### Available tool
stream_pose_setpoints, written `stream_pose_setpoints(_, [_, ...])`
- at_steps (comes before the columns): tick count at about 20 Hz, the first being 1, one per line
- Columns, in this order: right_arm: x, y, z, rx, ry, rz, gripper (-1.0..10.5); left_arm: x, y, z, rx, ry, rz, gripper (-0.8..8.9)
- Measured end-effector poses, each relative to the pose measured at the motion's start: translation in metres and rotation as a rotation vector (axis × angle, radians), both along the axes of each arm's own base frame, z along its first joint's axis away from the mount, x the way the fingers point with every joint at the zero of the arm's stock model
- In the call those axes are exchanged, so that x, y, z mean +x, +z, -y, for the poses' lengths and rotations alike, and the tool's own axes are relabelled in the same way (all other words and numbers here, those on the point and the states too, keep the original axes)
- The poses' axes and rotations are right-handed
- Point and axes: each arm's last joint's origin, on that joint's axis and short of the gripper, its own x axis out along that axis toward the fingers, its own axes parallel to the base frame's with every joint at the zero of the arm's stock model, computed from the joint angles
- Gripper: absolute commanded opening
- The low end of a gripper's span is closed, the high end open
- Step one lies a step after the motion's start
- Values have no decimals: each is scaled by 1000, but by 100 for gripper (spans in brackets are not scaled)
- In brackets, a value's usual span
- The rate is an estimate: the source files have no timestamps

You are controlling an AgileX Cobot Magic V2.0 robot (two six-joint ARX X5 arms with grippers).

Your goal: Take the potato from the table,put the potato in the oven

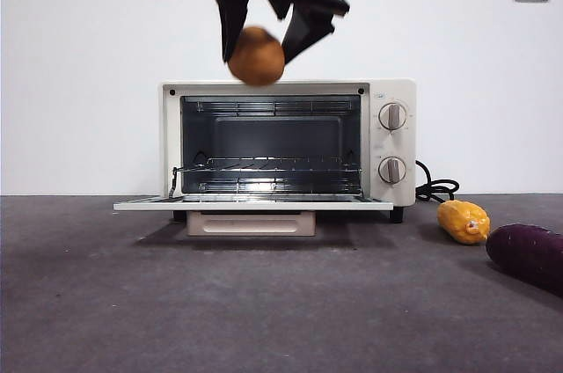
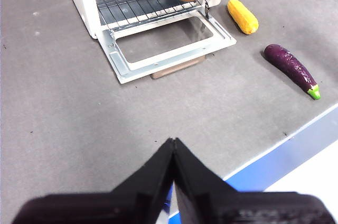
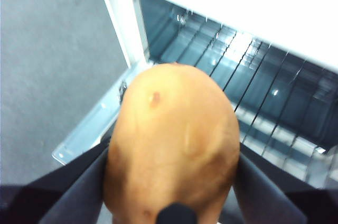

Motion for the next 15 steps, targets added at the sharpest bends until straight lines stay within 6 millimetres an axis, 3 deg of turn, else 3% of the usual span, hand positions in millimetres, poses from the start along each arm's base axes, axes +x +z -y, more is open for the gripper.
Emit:
stream_pose_setpoints(5, [21,-45,-17,-32,-4,-43,62,0,0,0,10,-8,6,-5])
stream_pose_setpoints(15, [49,-68,-15,23,-80,-5,62,0,0,0,19,-15,11,-5])
